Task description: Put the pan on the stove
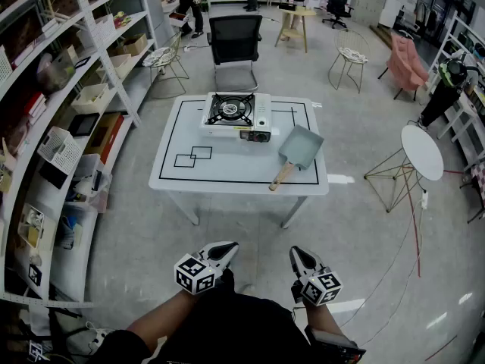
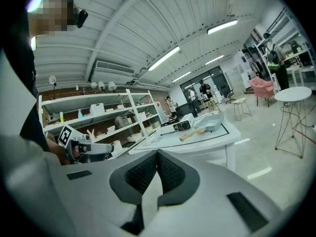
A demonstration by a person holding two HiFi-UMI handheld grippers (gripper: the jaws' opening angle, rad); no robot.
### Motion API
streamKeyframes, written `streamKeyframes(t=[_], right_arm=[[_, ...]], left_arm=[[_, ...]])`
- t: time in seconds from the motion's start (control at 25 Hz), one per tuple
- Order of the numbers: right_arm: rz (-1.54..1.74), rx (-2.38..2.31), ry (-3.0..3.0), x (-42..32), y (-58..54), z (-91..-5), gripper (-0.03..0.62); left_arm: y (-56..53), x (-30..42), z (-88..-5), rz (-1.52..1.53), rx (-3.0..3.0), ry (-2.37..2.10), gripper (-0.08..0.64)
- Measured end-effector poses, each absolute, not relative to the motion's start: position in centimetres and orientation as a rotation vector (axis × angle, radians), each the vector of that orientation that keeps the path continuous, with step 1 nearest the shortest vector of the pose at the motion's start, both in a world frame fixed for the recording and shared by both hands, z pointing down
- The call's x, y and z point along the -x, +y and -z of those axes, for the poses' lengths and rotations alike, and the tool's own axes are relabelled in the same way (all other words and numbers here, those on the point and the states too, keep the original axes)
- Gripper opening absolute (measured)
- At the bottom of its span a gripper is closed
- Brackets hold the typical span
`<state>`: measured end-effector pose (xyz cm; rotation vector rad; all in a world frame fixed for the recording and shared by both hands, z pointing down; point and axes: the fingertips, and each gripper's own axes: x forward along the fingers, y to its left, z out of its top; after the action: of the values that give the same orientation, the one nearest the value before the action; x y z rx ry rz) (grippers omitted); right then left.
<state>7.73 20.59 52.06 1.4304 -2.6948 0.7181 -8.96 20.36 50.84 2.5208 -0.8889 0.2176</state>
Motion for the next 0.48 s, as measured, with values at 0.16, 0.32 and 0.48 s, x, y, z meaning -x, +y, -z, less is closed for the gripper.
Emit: streamKeyframes(t=[0.16,0.32,0.48], right_arm=[[-0.709,-1.425,-2.702,-7.60,20.60,-51.90,0.025],[-0.706,-1.419,-2.704,-7.39,20.41,-52.04,0.025],[-0.694,-1.422,-2.708,-7.21,19.79,-51.82,0.025]], left_arm=[[20.41,8.96,-50.94,-0.222,-2.522,-0.890,0.009],[20.11,9.16,-51.07,-0.222,-2.524,-0.893,0.009],[19.70,9.50,-51.00,-0.222,-2.524,-0.899,0.009]])
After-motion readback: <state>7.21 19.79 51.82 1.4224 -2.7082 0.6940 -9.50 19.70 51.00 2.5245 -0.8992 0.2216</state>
